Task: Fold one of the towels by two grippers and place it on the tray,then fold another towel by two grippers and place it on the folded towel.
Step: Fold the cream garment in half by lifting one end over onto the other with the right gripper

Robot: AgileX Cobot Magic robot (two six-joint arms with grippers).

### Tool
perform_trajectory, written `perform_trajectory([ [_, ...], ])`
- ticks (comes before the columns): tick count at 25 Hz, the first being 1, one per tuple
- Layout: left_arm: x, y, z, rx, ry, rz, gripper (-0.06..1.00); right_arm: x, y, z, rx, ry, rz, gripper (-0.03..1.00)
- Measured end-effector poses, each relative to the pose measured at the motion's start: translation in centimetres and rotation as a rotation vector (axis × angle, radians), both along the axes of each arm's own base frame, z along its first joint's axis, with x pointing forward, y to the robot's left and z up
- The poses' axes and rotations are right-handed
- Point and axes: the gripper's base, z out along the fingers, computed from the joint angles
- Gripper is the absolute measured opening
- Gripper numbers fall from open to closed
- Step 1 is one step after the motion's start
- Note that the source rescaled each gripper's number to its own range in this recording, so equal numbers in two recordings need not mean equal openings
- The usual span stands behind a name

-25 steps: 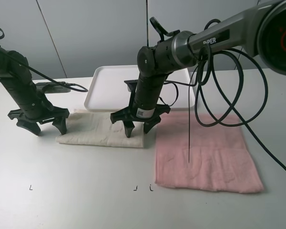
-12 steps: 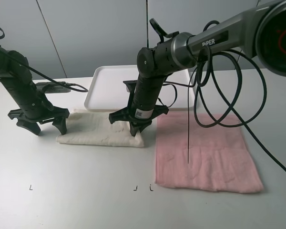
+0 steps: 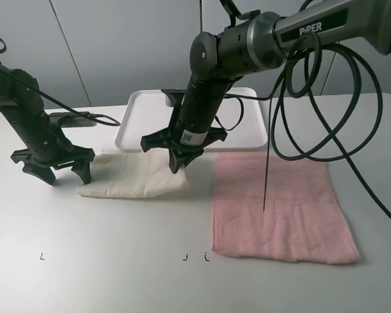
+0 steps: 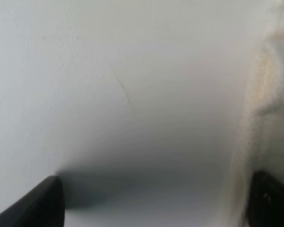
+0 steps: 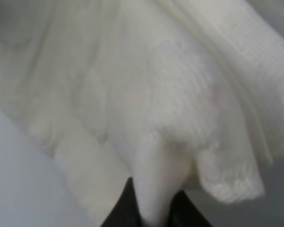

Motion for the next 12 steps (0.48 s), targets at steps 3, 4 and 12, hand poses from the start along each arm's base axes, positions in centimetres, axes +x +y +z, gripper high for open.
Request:
perform_trajectory([
  [3,0.0,0.0,0.0,0.0,0.0,0.0,0.99,-0.3,0.7,0.3,0.084,0.036,-0.02,0.04],
  [4,0.0,0.0,0.0,0.0,0.0,0.0,0.99,-0.3,0.9,0.4,0.114,0.04,-0.027,0.04],
  [12,0.0,0.0,0.0,0.0,0.0,0.0,0.99,0.1,2.6,1.4,0.333,0.047,-0.111,0.04],
])
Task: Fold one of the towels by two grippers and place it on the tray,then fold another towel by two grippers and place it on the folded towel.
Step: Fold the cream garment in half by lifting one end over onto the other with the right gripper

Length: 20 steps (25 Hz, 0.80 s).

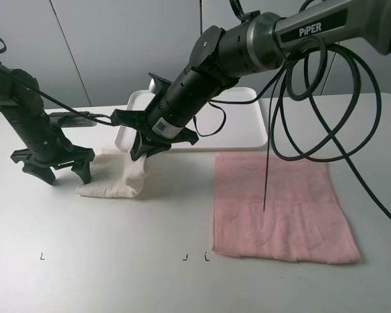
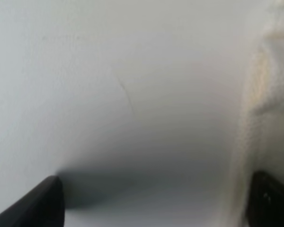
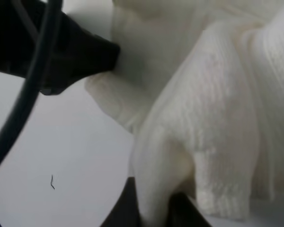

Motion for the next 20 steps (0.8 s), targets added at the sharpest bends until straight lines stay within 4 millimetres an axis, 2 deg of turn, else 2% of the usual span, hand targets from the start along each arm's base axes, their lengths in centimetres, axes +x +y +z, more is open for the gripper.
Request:
perform_trajectory([
  [8,0.0,0.0,0.0,0.0,0.0,0.003,0.99,0.6,0.5,0.1,0.074,-0.004,-0.083,0.04],
  [13,0.0,0.0,0.0,0.0,0.0,0.003,0.99,0.6,1.5,-2.2,0.165,0.082,-0.114,0.04],
  [20,0.0,0.0,0.0,-0.005,0.0,0.008,0.99,0.2,2.8,-4.1,0.272,0.132,-0.115,0.04],
])
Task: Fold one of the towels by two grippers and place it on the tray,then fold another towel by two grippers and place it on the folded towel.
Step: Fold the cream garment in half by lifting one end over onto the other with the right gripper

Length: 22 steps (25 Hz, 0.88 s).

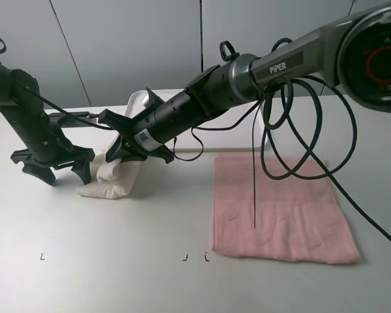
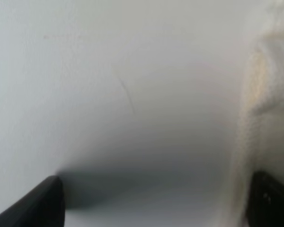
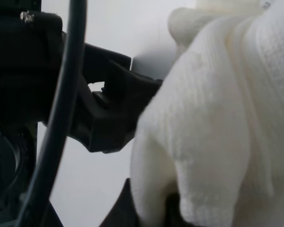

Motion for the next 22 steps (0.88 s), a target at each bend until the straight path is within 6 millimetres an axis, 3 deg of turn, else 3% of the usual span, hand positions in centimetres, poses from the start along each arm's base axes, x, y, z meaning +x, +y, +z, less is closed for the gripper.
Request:
perform_trajectory([
  [6,0.0,0.0,0.0,-0.002,0.0,0.002,0.99,-0.8,1.3,-1.3,0.048,0.0,0.01,0.04],
  [16,0.0,0.0,0.0,-0.004,0.001,0.004,0.99,-0.5,1.3,-1.5,0.048,-0.033,-0.009,0.04],
  [22,1.1,-0.1,1.3,-0.004,0.003,-0.02,0.99,-0.5,1.3,-1.6,0.046,-0.035,-0.012,0.04],
])
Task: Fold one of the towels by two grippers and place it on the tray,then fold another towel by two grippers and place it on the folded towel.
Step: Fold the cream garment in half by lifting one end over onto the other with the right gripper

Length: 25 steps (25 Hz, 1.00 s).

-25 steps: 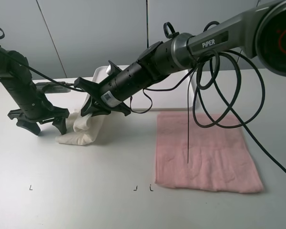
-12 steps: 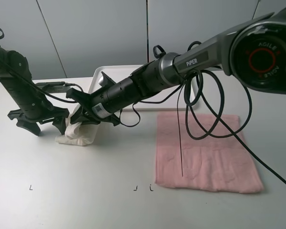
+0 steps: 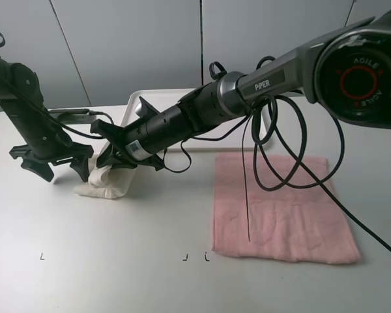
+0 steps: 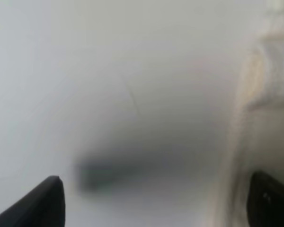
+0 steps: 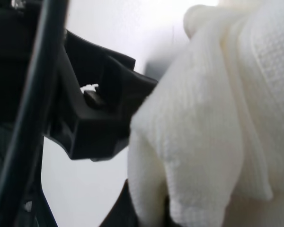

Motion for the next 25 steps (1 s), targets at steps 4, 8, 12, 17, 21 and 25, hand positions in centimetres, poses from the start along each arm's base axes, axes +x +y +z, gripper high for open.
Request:
perform_trajectory([
  [4,1.1,-0.1,1.4,0.0,-0.012,-0.017,0.99,0.0,0.0,0.0,0.0,0.0,0.0,0.04],
  [8,2.2,-0.2,3.0,-0.001,-0.039,-0.029,0.99,0.0,0.0,0.0,0.0,0.0,0.0,0.04],
  [12,3.1,-0.2,4.4,-0.001,-0.059,-0.044,0.99,0.0,0.0,0.0,-0.002,-0.002,-0.005,0.04],
  [17,4.1,-0.3,6.1,-0.002,-0.086,-0.053,0.99,0.3,-0.1,-0.1,-0.012,0.014,-0.045,0.04],
  [21,4.8,-0.3,7.2,-0.003,-0.114,-0.059,0.99,0.5,0.1,0.2,0.029,0.057,-0.103,0.27],
  [25,5.2,-0.4,8.2,-0.002,-0.132,-0.079,0.99,0.6,0.5,0.6,0.083,0.085,-0.152,0.63],
])
